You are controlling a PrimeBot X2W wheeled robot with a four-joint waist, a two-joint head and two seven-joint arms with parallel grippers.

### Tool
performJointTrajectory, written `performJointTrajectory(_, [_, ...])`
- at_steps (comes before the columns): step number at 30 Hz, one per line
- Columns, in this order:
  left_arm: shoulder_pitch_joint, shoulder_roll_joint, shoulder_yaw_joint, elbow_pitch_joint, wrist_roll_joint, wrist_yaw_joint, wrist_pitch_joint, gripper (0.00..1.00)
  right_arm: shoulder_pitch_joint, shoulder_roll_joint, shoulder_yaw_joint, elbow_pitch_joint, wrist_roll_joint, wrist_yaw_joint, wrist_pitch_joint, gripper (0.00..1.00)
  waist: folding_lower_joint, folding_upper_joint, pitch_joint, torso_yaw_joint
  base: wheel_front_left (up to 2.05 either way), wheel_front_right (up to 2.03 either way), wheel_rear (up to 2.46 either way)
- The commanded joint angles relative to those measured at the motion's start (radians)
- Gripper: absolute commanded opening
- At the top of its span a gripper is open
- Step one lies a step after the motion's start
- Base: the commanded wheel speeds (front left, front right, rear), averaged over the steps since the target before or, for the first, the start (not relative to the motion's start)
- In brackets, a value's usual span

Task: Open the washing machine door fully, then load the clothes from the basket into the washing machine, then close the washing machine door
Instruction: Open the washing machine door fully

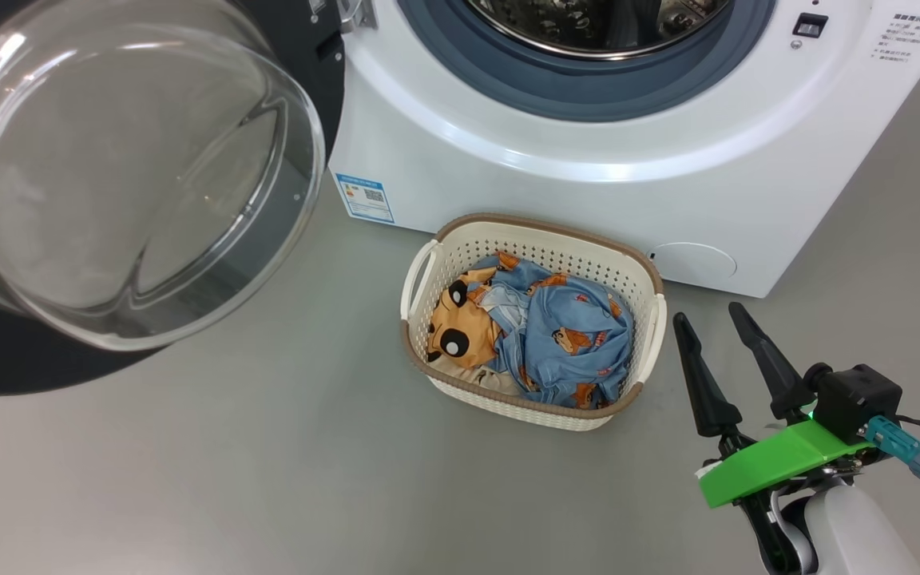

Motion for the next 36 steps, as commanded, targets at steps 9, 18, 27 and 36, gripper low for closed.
performJointTrajectory(9, [-0.136, 0.094, 0.007, 0.155, 0.015, -0.013, -0.059, 0.0, -0.035, 0.027, 0.021, -0.02, -0.001, 0.002, -0.012, 1.0, 0.0, 0.0, 0.009, -0.02, 0.0, 0.0, 0.0])
performJointTrajectory(18, [-0.168, 0.088, -0.018, 0.217, 0.012, -0.022, -0.089, 0.0, -0.028, 0.03, 0.011, -0.02, 0.001, 0.002, -0.012, 1.0, 0.0, 0.0, -0.001, -0.024, 0.0, 0.0, 0.0])
performJointTrajectory(27, [-0.164, 0.073, -0.038, 0.228, 0.005, -0.026, -0.105, 0.0, -0.022, 0.029, 0.007, -0.023, 0.002, 0.002, -0.012, 1.0, 0.0, 0.0, -0.013, -0.021, 0.0, 0.0, 0.0])
performJointTrajectory(36, [-0.117, 0.05, -0.042, 0.177, -0.024, -0.028, -0.115, 0.0, -0.002, 0.025, -0.002, -0.025, 0.008, 0.002, -0.012, 1.0, 0.0, 0.0, -0.037, -0.016, 0.0, 0.0, 0.0])
